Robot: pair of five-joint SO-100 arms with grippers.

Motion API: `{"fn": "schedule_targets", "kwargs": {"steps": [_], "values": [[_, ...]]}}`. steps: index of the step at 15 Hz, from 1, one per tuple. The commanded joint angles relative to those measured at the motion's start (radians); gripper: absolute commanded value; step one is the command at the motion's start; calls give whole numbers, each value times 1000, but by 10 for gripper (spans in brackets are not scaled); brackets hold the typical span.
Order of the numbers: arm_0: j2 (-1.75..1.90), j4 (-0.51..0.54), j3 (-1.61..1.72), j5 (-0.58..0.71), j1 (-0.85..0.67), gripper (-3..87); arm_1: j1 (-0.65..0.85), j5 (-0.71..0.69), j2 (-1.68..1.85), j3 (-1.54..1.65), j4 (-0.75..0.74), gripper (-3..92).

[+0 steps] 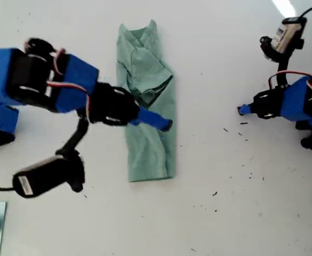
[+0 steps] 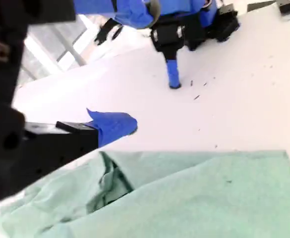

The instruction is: Fold t shirt

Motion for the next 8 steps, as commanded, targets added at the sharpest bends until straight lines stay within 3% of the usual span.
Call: {"fn": "schedule_targets", "kwargs": {"steps": [1, 3, 5, 6, 8], "values": [[569, -206, 712, -67, -37, 250, 0, 9, 0, 3, 9, 25], [962, -350, 1266, -184, -34, 183, 0, 9, 0, 3, 9, 25], [1312, -402, 1632, -341, 17, 89, 2, 11, 0, 3, 9, 25], [1422, -339, 1692, -399, 28, -1, 0, 12, -6, -2, 8, 25], [1353, -230, 1563, -391, 8, -2, -31, 17, -87, -84, 21, 25]]}}
